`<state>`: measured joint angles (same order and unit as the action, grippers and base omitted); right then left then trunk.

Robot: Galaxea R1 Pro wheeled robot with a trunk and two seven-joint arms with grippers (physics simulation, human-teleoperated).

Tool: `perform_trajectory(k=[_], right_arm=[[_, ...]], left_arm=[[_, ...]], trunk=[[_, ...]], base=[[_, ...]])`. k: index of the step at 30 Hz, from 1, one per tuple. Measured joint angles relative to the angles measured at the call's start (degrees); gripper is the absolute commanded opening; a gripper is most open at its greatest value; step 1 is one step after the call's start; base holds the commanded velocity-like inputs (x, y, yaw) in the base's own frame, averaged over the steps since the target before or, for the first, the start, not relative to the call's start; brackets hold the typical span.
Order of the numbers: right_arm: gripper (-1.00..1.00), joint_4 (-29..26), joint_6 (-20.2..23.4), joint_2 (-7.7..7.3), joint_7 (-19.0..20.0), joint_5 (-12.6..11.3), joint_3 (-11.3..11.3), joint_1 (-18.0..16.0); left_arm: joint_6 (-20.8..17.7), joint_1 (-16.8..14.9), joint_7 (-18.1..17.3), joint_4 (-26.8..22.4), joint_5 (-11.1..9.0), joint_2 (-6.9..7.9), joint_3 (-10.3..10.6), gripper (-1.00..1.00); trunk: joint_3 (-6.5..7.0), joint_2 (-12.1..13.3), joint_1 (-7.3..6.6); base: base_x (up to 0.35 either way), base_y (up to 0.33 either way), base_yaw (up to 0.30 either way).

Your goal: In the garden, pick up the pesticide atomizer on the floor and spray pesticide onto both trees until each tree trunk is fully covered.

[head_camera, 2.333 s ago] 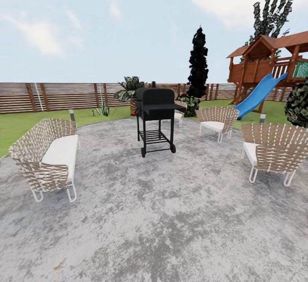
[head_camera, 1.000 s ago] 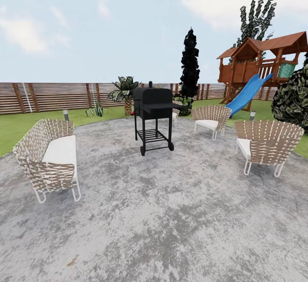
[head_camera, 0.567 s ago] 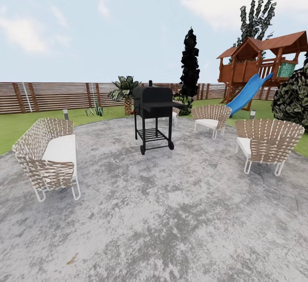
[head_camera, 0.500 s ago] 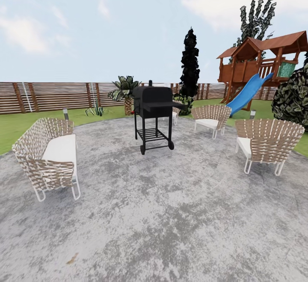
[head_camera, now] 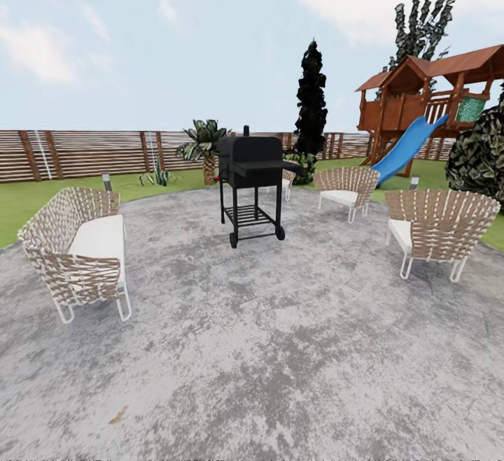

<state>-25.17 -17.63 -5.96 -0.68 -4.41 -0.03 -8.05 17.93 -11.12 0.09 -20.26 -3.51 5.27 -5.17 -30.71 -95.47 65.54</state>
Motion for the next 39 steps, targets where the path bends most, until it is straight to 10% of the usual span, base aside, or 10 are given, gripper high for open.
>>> perform_trajectory(k=[39], right_arm=[[1.00,0.00,-0.02,0.00,0.00,0.01,0.00,0.00]], left_arm=[[-0.09,0.00,-0.01,0.00,0.40,0.00,0.05,1.00]], trunk=[[-10.54,-15.65,8.57]], base=[[0.000,0.000,0.000]])
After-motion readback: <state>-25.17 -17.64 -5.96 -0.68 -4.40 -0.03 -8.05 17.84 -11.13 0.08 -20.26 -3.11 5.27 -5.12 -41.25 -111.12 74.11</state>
